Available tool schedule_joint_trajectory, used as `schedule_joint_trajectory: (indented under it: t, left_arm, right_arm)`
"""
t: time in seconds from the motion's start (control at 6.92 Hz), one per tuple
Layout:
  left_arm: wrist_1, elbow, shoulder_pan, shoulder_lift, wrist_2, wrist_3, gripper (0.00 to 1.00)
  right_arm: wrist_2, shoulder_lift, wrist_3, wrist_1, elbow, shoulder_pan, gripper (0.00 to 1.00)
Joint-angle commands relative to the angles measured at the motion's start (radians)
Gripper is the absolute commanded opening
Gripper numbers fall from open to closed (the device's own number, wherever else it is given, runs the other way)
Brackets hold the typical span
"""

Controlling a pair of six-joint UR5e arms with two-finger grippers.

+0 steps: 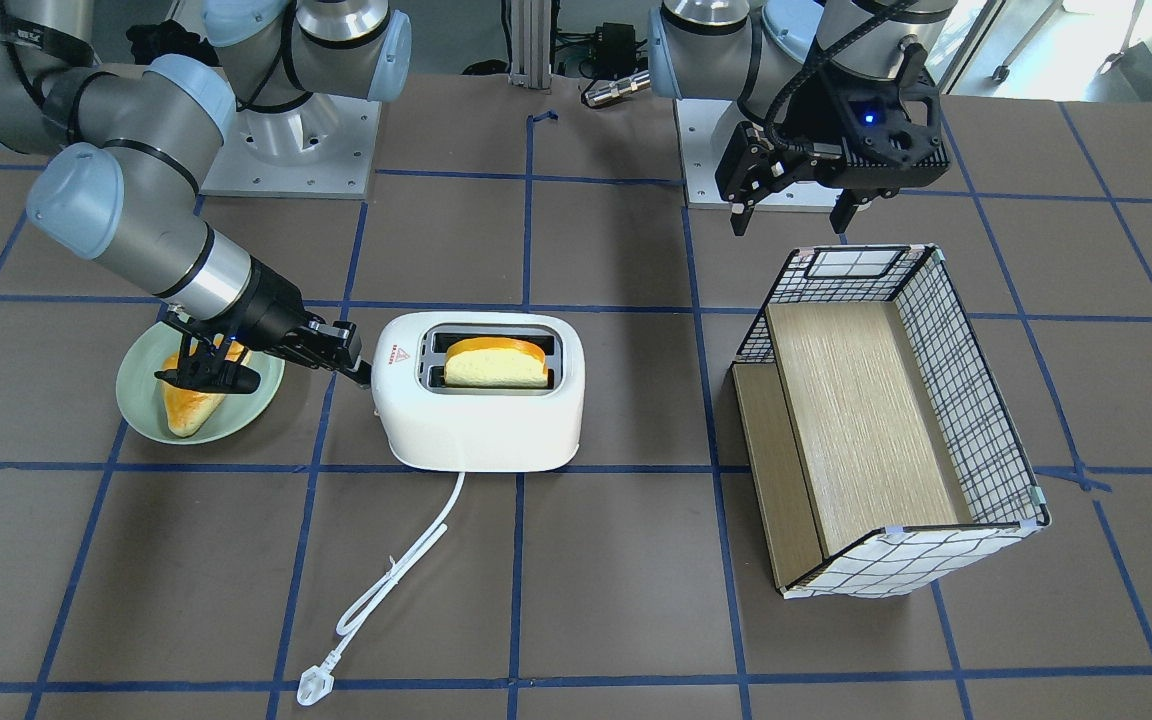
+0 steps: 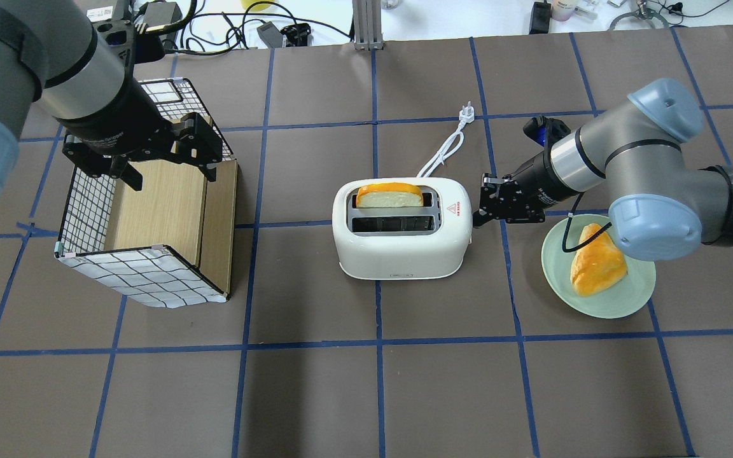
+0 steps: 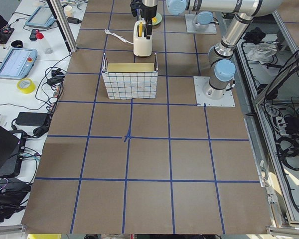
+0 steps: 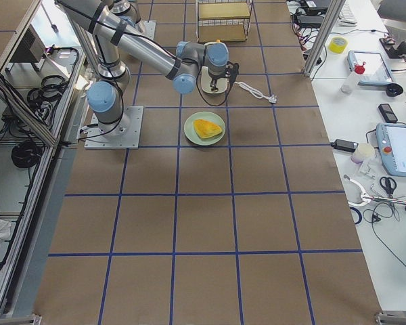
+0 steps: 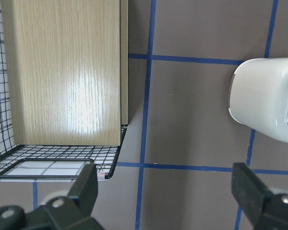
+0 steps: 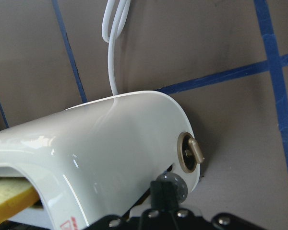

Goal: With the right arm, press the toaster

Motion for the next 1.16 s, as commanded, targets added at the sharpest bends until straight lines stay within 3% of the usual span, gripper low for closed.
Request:
schedule_joint_trajectory:
  t: [0.0,1.01]
  left_arm:
    - [0.0,-0.001,0.0,0.0,-0.001,0.0,1.0]
    - [0.0,0.001,0.0,0.0,0.0,0.0,1.0]
  right_arm:
    - [-0.001,0.005,-0.006,-0.002,0.0,-0.001,0.0]
    - [-0.005,0.017,0.014,-0.005,-0.009,-0.004,0.0]
